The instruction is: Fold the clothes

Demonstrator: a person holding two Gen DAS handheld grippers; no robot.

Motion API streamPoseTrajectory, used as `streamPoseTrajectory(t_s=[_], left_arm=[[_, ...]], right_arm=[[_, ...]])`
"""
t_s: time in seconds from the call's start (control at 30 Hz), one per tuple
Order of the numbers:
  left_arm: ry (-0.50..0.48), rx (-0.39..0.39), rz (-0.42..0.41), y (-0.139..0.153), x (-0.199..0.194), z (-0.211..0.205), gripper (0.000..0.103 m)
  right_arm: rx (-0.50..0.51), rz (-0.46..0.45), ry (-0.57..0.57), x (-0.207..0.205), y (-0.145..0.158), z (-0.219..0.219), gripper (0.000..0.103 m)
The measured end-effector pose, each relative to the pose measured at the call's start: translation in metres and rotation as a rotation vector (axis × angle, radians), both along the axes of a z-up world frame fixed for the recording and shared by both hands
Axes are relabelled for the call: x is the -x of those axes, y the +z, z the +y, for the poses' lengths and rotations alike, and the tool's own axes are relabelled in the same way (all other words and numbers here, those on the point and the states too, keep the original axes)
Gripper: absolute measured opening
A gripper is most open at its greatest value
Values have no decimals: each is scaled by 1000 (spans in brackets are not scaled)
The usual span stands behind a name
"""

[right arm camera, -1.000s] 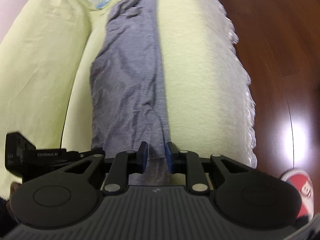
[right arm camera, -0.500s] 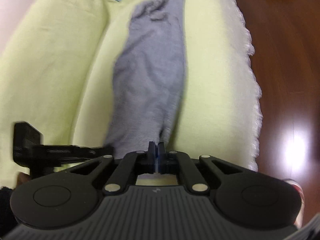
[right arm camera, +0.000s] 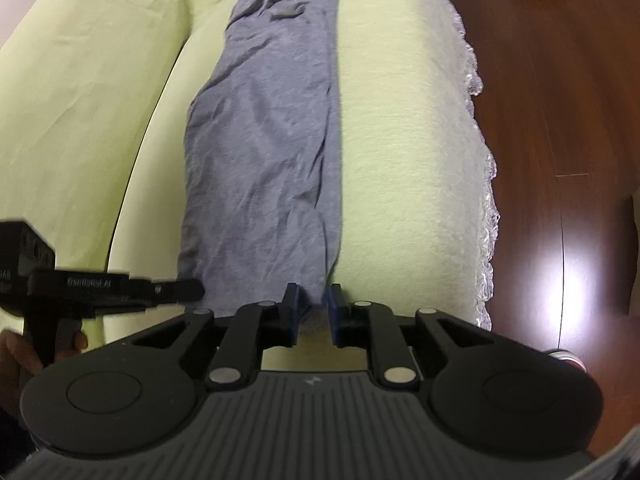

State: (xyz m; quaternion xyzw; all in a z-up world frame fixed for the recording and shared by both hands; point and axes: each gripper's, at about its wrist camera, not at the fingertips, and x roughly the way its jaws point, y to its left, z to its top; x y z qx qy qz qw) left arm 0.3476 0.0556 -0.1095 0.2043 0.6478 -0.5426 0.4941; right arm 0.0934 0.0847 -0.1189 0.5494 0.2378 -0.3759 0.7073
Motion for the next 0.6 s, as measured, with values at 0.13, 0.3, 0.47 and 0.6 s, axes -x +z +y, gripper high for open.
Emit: streamPoseTrajectory(t_s=[0.13, 0.3, 0.47, 0.6], left_arm=[[8, -6, 8, -3, 3, -4, 5], [23, -4, 24, -6, 2, -3, 5], [32, 5, 35, -9, 1, -2, 5], [54, 4, 59, -11, -3, 0, 5]], right_arm=[[7, -27, 27, -1, 4, -6, 5], [28, -53, 61, 10, 1, 6, 48], [104, -58, 168, 3, -13, 21, 50], [239, -61, 228, -13, -15, 27, 50]])
